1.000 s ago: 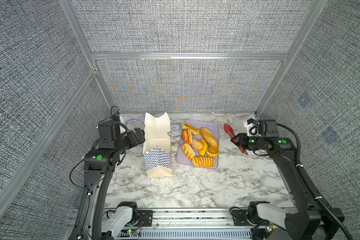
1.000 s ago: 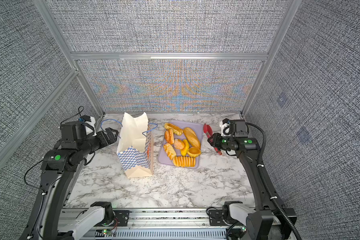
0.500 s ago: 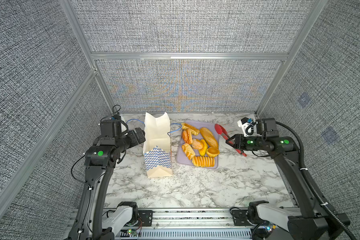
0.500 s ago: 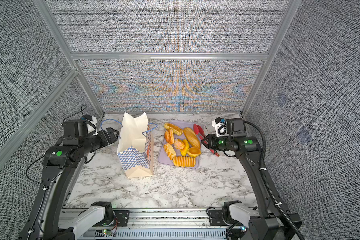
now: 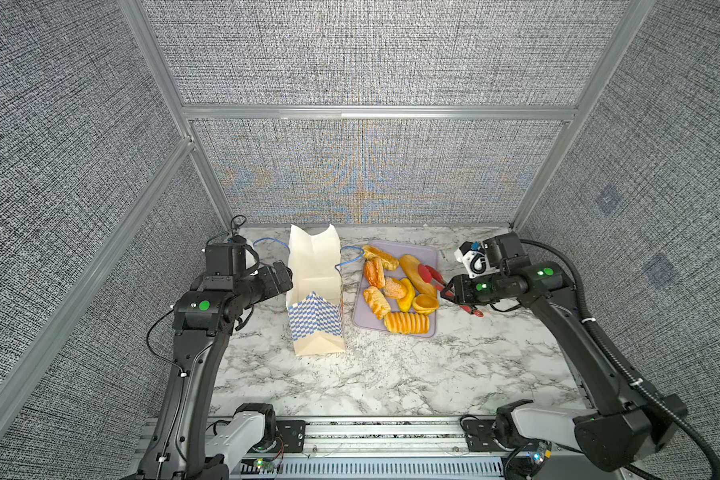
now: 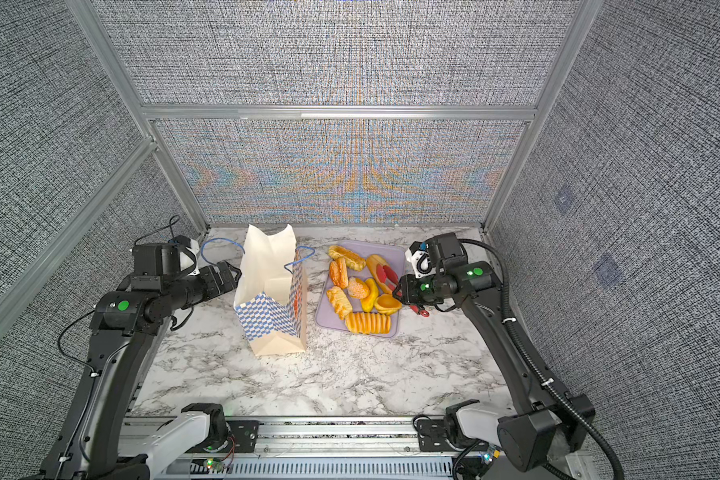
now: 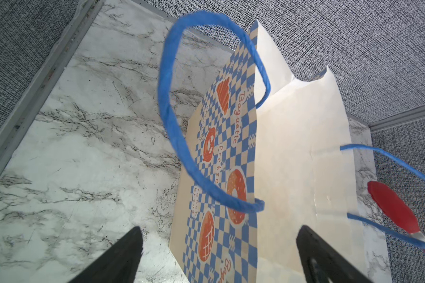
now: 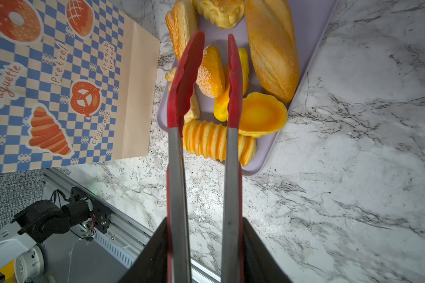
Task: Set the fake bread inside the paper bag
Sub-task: 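Lift the tongs with the right gripper and carry them over the tray, then lower the tongs onto the tray and pinch a long bread roll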
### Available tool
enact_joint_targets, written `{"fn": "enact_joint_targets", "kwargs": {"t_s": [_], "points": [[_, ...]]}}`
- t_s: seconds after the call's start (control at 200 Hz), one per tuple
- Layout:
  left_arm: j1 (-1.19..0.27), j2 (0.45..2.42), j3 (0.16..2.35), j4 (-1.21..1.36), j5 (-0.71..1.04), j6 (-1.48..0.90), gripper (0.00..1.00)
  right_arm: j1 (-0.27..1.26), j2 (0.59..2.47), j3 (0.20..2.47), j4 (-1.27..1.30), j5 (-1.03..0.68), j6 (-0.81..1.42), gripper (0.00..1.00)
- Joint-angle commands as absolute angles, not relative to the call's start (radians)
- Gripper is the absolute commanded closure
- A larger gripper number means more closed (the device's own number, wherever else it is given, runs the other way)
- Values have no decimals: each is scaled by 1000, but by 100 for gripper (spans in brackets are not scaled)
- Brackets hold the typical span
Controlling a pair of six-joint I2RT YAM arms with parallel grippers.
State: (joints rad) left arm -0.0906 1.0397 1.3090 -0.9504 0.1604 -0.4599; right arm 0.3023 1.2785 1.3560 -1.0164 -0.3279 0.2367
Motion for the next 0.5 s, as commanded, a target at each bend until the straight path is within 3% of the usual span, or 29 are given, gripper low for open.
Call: {"fn": "enact_joint_targets", "kwargs": {"t_s": [0.0, 0.285, 0.495], "points": [[-95, 1034, 1292, -931, 189, -453, 1, 332, 1311, 1383, -1017, -307, 223, 55], [-113, 1061, 1257, -893, 198, -453, 4, 401, 1453, 1478, -990, -314, 211, 52], [-125, 1081, 1235, -853, 206, -456, 17, 417, 1579, 1581, -988, -324, 183, 50]]}}
